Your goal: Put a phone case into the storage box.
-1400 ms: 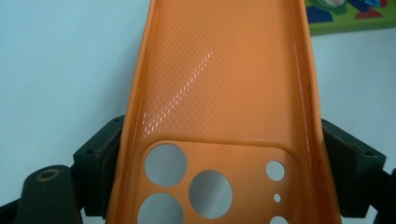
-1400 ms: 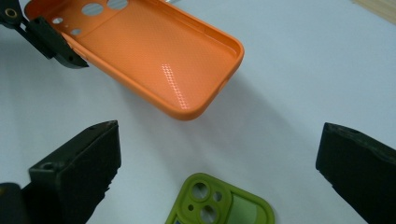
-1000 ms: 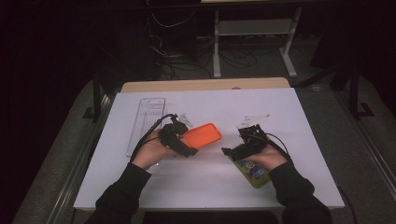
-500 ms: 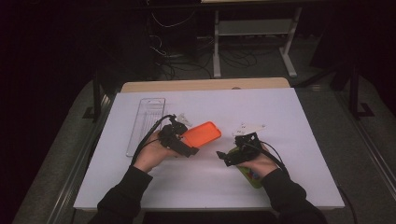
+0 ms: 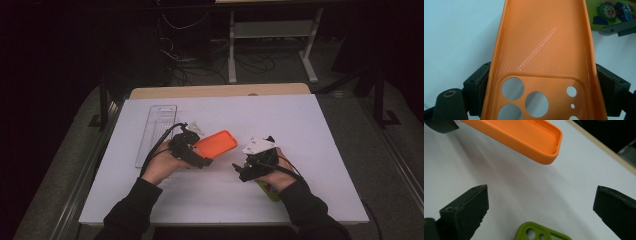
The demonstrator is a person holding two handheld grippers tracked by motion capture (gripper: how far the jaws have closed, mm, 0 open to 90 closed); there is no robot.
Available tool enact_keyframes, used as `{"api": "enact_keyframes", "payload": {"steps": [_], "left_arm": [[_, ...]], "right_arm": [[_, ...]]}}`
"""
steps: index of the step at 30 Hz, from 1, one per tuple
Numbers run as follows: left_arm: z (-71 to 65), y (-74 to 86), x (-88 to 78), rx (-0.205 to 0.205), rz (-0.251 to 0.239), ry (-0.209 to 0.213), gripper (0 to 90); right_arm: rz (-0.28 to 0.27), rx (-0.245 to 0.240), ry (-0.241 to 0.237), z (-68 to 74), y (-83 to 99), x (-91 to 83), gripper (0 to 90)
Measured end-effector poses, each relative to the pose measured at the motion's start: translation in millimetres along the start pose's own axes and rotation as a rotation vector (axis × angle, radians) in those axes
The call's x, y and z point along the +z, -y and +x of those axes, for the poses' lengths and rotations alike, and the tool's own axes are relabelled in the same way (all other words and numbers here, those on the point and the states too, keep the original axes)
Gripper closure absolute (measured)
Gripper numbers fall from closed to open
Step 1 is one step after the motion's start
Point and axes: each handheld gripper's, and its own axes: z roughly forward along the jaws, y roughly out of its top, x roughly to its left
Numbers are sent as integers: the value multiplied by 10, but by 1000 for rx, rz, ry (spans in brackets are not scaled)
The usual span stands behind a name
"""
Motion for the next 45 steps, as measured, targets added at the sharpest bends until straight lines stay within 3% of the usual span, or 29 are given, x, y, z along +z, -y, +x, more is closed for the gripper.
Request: {"api": "enact_keyframes", "payload": {"steps": [11, 12, 13, 20, 23, 25, 27, 29, 31, 36, 43, 45], "left_arm": [[13, 4, -2, 17, 4, 3, 153], [-14, 5, 17, -17, -24, 1, 152], [-15, 5, 20, -16, -25, 1, 152], [-20, 4, 26, -18, -26, 3, 152], [-14, 4, 27, -12, -17, 5, 152], [-7, 5, 13, 1, 3, 7, 152], [-27, 5, 29, -25, -24, 7, 152], [-8, 2, 10, 4, -4, 6, 153], [-7, 2, 9, 7, -2, 7, 153], [-18, 2, 11, -1, -5, 11, 153], [-17, 1, 8, 7, 1, 9, 153], [-18, -2, 9, 8, 0, 9, 153]], "right_arm": [[-21, -224, 127, 95, 5, -2, 0], [-14, -251, 141, 105, 5, -3, 0], [-13, -295, 155, 110, 6, 1, 0], [-5, -418, 203, 186, 20, 24, 0], [-17, -434, 218, 231, 22, 32, 0], [-2, -495, 227, 235, 16, 27, 0], [-5, -531, 250, 253, 20, 39, 0], [-4, -555, 251, 261, 26, 45, 0], [-5, -586, 264, 270, 35, 52, 0], [-15, -646, 314, 329, 46, 66, 0], [-2, -801, 380, 389, 78, 100, 0], [3, -822, 405, 411, 101, 115, 0]]}}
